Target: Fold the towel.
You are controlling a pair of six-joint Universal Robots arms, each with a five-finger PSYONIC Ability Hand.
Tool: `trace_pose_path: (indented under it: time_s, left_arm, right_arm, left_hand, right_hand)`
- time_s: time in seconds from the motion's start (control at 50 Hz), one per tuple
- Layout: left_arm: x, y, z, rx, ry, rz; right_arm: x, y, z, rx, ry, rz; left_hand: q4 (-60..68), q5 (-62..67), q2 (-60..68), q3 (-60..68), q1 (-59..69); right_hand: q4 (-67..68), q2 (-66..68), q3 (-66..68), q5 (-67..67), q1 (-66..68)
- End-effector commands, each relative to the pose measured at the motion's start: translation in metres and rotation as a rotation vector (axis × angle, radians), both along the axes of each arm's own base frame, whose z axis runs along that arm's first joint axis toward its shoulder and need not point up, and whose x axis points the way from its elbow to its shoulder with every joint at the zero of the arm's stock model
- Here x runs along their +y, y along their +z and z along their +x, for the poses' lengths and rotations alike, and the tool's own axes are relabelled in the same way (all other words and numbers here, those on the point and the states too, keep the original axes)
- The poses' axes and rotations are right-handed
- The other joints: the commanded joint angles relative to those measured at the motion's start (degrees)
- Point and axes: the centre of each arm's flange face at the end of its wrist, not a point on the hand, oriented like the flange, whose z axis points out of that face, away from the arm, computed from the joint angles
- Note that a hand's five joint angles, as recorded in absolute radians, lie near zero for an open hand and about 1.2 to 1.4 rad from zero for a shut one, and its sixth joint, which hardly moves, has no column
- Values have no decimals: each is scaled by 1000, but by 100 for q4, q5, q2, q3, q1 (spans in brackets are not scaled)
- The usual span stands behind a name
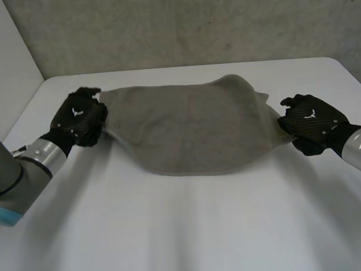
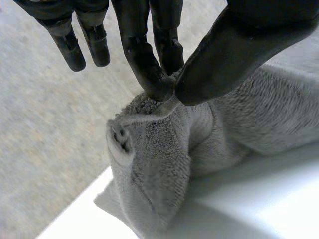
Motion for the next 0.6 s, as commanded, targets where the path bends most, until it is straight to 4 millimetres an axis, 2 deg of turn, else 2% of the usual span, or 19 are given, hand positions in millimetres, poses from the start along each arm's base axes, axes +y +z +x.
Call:
trace_pose_path:
  time_s: [0.02,0.04,0.08,0.18,0.2,0.3,0.4,0.44,0.48,0.5,0.52,0.54,0.58,0.6]
  left_arm:
    - [18,14,8,-7,12,56]
    - [18,14,8,-7,12,56]
    - [24,27,15,-2,26,41]
    - [38,39,17,16,33,68]
    - [38,39,17,16,33,68]
    - [67,38,16,47,36,227]
    - [81,45,18,56,65,296]
    - [81,50,20,63,85,309]
    - [78,56,21,68,96,305]
    - [72,66,21,74,103,280]
    - [62,76,20,83,109,244]
    - [62,77,20,84,110,243]
    - [39,102,17,111,109,149]
    - [38,102,17,111,109,149]
  right_arm:
    - [14,30,-15,-40,-25,-24]
    - [14,30,-15,-40,-25,-24]
    - [21,38,-20,-51,-30,-11]
    - [23,39,-24,-47,-61,18]
    - [23,39,-24,-47,-61,18]
    - [38,29,-24,-50,-131,177]
    - [39,30,-23,-23,-172,195]
    - [37,35,-21,-18,-171,170]
    - [26,51,-13,-20,-153,107]
    - [26,51,-13,-20,-153,106]
    - [17,57,-9,-26,-148,77]
    - [17,57,-9,-26,-148,77]
    - [-9,73,6,-57,-144,-16]
    - [-9,73,6,-57,-144,-17]
  left_hand:
    - [-318,183,242,-283,434]
    - [-318,183,242,-283,434]
    - [-318,183,242,-283,434]
    - [-318,183,242,-283,434]
    - [-318,183,242,-283,434]
    - [-318,183,242,-283,434]
    - [-318,183,242,-283,434]
    - [-318,183,242,-283,434]
    - [-318,183,242,-283,434]
    - [-318,183,242,-283,434]
    - [-318,183,242,-283,434]
    - [-318,183,242,-283,434]
    - [-318,183,242,-283,434]
    - [-318,183,242,-283,434]
  right_hand:
    - [-304,327,-27,365,545]
    - [-304,327,-27,365,545]
    - [-304,327,-27,365,545]
    - [-304,327,-27,365,545]
    - [-304,327,-27,365,545]
    - [-304,327,-27,365,545]
    - [-304,327,-27,365,545]
    - [-304,327,-27,365,545]
    - [-304,327,-27,365,545]
    - [-304,327,-27,365,545]
    - [-304,327,-27,365,545]
    - [-304,327,-27,365,545]
    - [-304,327,-27,365,545]
    - [-304,327,-27,365,545]
